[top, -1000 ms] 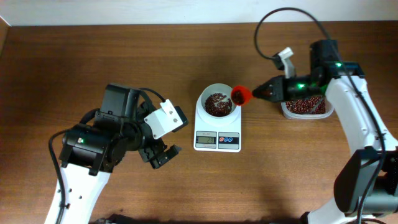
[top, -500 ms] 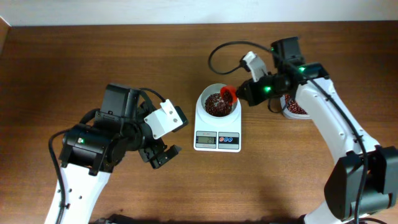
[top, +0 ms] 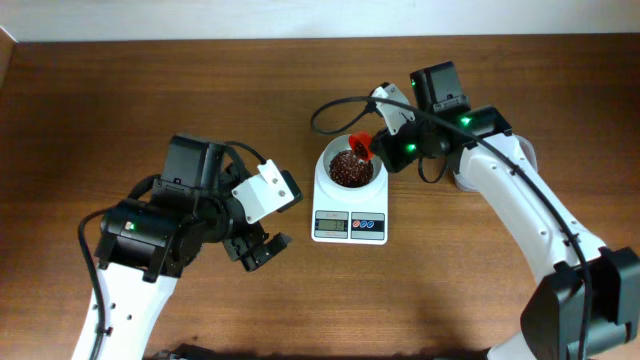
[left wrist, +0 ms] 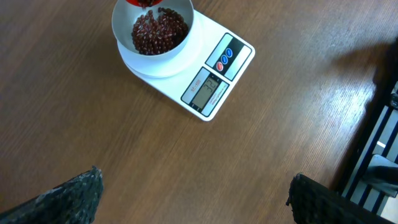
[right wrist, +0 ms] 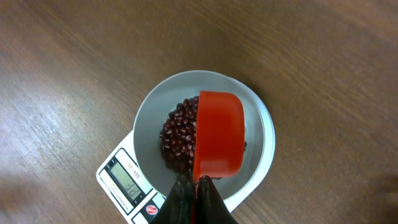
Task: Scoop and weigh 50g on scale
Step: 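Tilt the red scoop to pour beans into the white bowl, then carry the red scoop right back to the bean tub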
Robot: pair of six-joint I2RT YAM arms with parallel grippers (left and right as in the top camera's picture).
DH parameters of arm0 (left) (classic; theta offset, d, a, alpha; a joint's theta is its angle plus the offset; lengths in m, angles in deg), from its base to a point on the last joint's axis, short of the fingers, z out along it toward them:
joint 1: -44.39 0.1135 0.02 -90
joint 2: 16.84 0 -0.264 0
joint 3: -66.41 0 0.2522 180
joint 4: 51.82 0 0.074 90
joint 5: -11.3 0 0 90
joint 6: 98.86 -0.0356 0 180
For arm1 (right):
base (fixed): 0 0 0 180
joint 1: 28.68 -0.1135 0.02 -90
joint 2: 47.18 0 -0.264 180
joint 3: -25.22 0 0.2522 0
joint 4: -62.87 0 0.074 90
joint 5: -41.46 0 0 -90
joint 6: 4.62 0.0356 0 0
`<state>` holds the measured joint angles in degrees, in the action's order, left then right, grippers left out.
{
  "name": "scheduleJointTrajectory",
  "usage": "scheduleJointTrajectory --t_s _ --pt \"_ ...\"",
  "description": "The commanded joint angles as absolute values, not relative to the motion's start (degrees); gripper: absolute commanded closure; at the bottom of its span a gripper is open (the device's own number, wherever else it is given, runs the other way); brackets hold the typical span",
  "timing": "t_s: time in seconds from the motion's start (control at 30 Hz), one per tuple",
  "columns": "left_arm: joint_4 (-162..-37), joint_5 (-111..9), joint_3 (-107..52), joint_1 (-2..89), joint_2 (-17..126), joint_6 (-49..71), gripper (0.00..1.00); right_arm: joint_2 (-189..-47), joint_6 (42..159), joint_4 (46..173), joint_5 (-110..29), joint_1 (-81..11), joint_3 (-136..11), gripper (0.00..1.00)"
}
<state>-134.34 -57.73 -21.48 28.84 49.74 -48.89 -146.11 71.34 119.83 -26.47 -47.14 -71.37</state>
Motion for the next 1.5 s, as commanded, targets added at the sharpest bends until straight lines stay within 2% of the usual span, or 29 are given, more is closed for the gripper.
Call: scheduleJointTrajectory --t_s 0.0,0.5,1.17,1.37,1.47 --pt "-134.23 -57.70 -22.40 29.16 49.44 -48.60 0.01 -143.95 70.58 119.63 -29.75 -48.69 -72.24 0.96" --pt "-134.23 -57.70 -22.40 29.16 49.46 -48.60 0.01 -142.49 70.55 119.61 -41.93 -54.31 -72.24 0.96" --pt "-134.23 -57.70 -22.40 29.16 49.44 -48.60 0.01 -140.19 70.84 119.46 -43.02 -54.68 -72.24 0.96" --pt "-134.23 -57.70 -22.40 29.16 49.46 -48.60 0.01 -133.94 71.47 119.52 -43.04 -48.04 -72.68 0.96" --pt "-134.23 -57.70 -22.40 29.16 49.44 -48.60 0.01 -131.51 71.47 121.93 -43.06 -40.26 -72.68 0.96"
